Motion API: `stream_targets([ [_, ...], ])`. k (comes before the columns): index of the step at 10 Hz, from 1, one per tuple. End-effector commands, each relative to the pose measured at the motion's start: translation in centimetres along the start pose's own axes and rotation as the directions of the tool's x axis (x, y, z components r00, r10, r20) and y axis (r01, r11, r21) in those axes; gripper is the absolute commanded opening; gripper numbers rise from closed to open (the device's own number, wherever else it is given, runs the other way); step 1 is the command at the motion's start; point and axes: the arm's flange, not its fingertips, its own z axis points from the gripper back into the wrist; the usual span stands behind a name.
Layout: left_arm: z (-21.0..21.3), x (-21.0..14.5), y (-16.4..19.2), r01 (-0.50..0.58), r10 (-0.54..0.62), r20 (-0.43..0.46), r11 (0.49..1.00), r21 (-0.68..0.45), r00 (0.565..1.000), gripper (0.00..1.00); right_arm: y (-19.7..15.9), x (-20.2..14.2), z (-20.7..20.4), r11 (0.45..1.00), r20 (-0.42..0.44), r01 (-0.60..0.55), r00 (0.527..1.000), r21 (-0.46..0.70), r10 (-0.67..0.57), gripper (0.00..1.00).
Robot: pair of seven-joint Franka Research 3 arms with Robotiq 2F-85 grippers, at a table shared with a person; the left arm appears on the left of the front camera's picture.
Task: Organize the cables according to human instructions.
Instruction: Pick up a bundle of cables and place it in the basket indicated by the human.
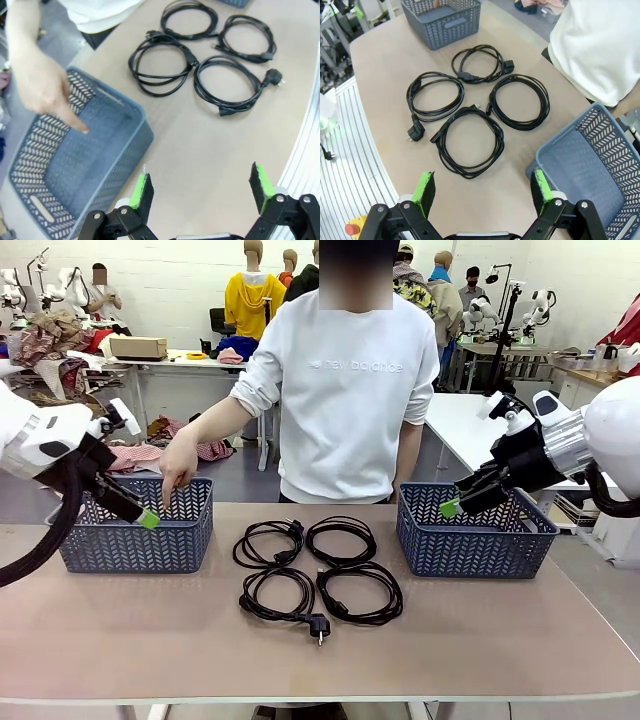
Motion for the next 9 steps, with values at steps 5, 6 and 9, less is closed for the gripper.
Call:
stream_targets([
  [5, -9.5, 9.8, -2.2, 0.330, -0.370, -0.256, 0.925, -0.188, 0.893, 1.00, -0.1, 0.0, -0.1, 1.000, 0.012, 0.002, 1.000, 0.010, -0.002, 1.00],
  [6, -11.4, 10.9, -3.0, 0.360, -0.410, -0.282, 0.908, -0.213, 0.868, 1.00, -0.1, 0.0, -0.1, 1.000, 0.012, 0.002, 1.000, 0.010, -0.002, 1.00],
  [9, -16.5, 12.3, -5.9, 0.421, -0.486, -0.333, 0.871, -0.252, 0.808, 1.00, -0.1, 0.0, -0.1, 1.000, 0.012, 0.002, 1.000, 0.010, -0.002, 1.00],
])
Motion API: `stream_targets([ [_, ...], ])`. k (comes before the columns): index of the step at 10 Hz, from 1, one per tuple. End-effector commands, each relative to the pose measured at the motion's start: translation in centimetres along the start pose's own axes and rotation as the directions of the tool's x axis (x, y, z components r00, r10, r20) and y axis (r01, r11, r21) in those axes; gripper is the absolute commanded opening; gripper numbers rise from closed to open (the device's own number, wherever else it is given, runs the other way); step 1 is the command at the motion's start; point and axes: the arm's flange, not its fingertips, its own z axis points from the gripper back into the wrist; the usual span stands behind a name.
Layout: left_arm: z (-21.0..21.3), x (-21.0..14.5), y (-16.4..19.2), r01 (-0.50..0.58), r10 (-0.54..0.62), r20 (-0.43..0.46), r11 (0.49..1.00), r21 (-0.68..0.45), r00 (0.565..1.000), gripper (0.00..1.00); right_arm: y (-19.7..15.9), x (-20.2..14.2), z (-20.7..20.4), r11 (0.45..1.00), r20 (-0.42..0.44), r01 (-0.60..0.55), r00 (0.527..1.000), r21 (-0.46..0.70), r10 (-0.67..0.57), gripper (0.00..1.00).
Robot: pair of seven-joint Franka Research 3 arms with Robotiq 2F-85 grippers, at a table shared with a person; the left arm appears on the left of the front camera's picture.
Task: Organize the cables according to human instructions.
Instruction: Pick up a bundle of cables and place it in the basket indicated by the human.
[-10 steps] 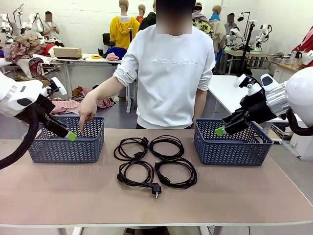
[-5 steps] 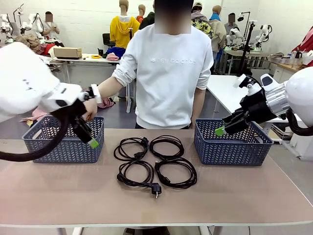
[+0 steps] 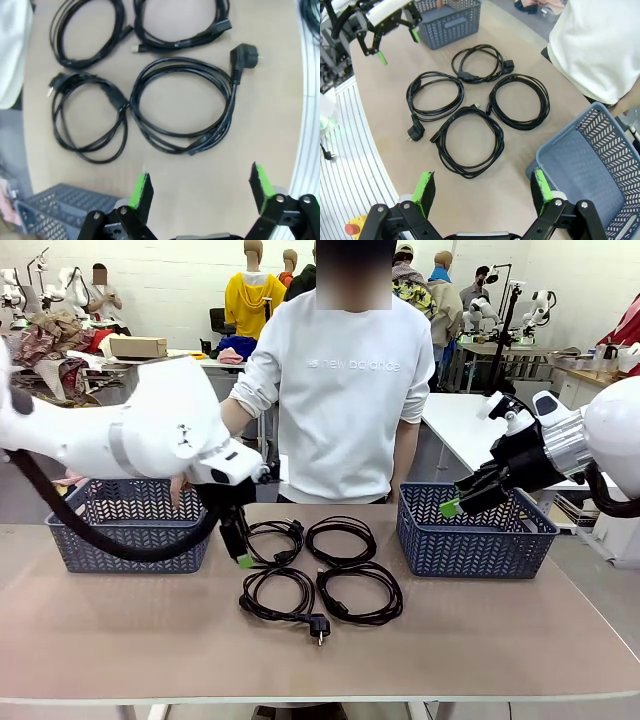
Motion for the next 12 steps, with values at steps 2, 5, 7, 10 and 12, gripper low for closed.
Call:
stream_targets([
  [2, -2.4, 1.9, -1.0, 0.083, -0.082, -0.049, 0.997, 0.010, 0.995, 1.00, -0.1, 0.0, -0.1, 1.000, 0.013, 0.003, 1.000, 0.011, -0.003, 1.00],
  [5, -4.3, 2.6, -2.8, 0.114, -0.114, -0.057, 0.993, 0.004, 0.992, 1.00, -0.1, 0.0, -0.1, 1.000, 0.013, 0.003, 1.000, 0.011, -0.003, 1.00],
  [7, -4.3, 2.2, -3.5, 0.113, -0.113, -0.059, 0.994, -0.011, 0.992, 1.00, -0.1, 0.0, -0.1, 1.000, 0.013, 0.003, 1.000, 0.011, -0.003, 1.00],
  [10, -4.5, 3.3, -2.9, 0.117, -0.118, -0.043, 0.993, -0.018, 0.992, 1.00, -0.1, 0.0, -0.1, 1.000, 0.013, 0.003, 1.000, 0.011, -0.003, 1.00],
  [12, -4.5, 3.3, -2.9, 0.117, -0.118, -0.043, 0.993, -0.018, 0.992, 1.00, -0.1, 0.0, -0.1, 1.000, 0.013, 0.003, 1.000, 0.011, -0.003, 1.00],
])
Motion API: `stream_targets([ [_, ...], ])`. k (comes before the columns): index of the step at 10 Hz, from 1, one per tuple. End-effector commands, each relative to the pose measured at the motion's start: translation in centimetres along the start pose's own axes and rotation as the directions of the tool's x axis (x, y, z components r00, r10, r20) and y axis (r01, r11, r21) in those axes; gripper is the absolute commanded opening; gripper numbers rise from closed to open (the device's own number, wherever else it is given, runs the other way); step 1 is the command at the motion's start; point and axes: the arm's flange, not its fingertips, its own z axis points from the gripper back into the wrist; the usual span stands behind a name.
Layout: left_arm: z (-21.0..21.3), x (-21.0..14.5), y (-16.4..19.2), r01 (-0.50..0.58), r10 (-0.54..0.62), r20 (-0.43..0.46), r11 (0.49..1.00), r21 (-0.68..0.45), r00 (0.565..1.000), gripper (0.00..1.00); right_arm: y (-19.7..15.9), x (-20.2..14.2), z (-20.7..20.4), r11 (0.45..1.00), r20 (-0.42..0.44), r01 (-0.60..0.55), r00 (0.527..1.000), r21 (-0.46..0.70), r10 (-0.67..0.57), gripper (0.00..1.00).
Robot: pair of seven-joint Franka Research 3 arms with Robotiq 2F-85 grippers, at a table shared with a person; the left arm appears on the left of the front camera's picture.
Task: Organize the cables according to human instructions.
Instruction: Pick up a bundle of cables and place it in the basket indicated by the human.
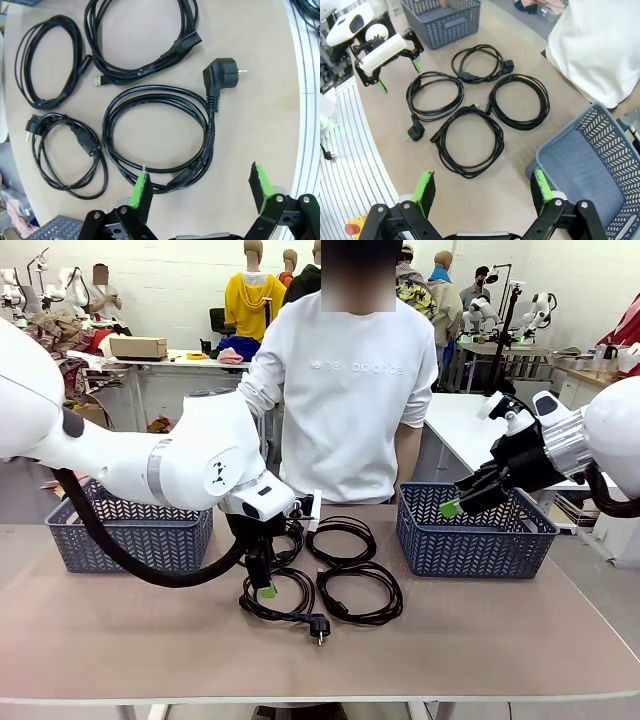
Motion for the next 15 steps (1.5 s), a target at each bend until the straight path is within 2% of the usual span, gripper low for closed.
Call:
stream_targets([
  [1, 0.0, -0.2, 0.2, -0.005, 0.005, 0.000, 1.000, 0.000, 1.000, 1.00, -0.1, 0.0, -0.1, 1.000, 0.013, 0.002, 1.000, 0.011, -0.002, 1.00],
  [4, -1.3, 0.2, -0.3, 0.028, -0.029, -0.023, 0.999, -0.016, 0.999, 1.00, -0.1, 0.0, -0.1, 1.000, 0.013, 0.002, 1.000, 0.011, -0.002, 1.00],
  [10, -5.9, 1.5, 0.1, 0.065, -0.079, -0.117, 0.991, -0.120, 0.990, 1.00, -0.1, 0.0, -0.1, 1.000, 0.013, 0.002, 1.000, 0.011, -0.002, 1.00],
  [15, -8.0, 2.1, -0.3, 0.056, -0.078, -0.135, 0.986, -0.157, 0.988, 1.00, -0.1, 0.0, -0.1, 1.000, 0.013, 0.002, 1.000, 0.011, -0.002, 1.00],
])
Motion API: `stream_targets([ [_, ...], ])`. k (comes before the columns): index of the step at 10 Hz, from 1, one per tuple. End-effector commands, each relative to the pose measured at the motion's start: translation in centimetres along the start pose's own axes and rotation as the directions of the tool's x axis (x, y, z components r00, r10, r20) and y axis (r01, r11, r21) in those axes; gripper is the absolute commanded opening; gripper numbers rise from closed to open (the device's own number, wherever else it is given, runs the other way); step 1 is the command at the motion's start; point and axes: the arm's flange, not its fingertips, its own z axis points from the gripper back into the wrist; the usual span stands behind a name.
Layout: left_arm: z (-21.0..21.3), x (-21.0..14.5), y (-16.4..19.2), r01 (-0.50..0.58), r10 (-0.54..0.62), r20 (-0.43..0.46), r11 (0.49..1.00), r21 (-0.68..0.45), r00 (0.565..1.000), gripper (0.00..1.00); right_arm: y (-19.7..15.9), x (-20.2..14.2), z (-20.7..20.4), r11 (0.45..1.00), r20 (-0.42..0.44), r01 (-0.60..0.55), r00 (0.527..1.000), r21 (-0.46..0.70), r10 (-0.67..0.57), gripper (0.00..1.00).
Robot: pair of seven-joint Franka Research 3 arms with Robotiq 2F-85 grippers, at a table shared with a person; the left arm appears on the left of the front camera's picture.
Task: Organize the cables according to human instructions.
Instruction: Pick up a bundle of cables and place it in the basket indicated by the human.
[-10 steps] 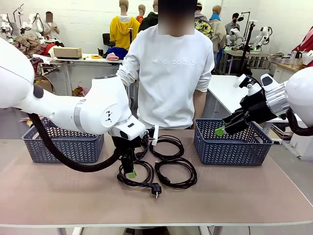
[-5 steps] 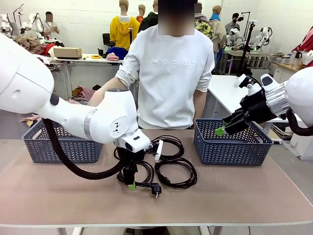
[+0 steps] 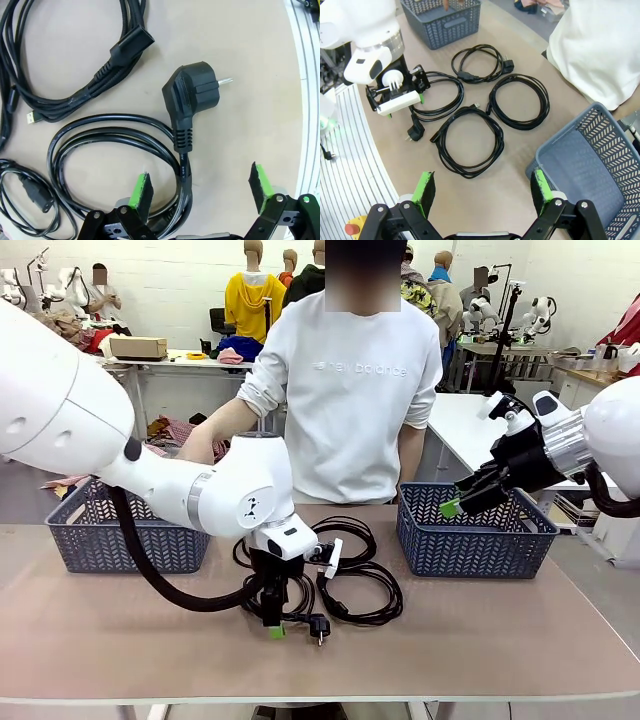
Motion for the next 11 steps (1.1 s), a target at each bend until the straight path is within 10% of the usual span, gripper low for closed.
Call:
stream_targets([
  [1, -0.18, 0.01, 0.22, -0.023, 0.023, -0.036, 1.000, 0.008, 0.999, 1.00, -0.10, 0.02, -0.10, 1.000, 0.014, 0.002, 1.000, 0.011, -0.002, 1.00],
  [5, -0.42, 0.06, 0.59, -0.029, 0.028, -0.042, 1.000, -0.009, 0.999, 1.00, -0.10, 0.02, -0.10, 1.000, 0.014, 0.002, 1.000, 0.011, -0.002, 1.00],
  [8, -0.57, 0.05, 0.97, -0.028, 0.028, -0.035, 0.999, -0.019, 0.999, 0.62, -0.10, 0.02, -0.10, 1.000, 0.014, 0.002, 1.000, 0.011, -0.002, 1.00],
  [9, -0.53, 0.02, 1.01, -0.029, 0.028, -0.034, 0.999, -0.020, 0.999, 0.78, -0.10, 0.02, -0.10, 1.000, 0.014, 0.002, 1.000, 0.011, -0.002, 1.00],
  [10, -0.50, -0.06, 1.05, -0.031, 0.030, -0.036, 0.999, -0.022, 0.999, 0.42, -0.10, 0.02, -0.10, 1.000, 0.014, 0.002, 1.000, 0.011, -0.002, 1.00],
  [11, -0.51, -0.11, 1.08, -0.032, 0.031, -0.037, 0.999, -0.026, 0.999, 0.59, -0.10, 0.02, -0.10, 1.000, 0.014, 0.002, 1.000, 0.011, -0.002, 1.00],
])
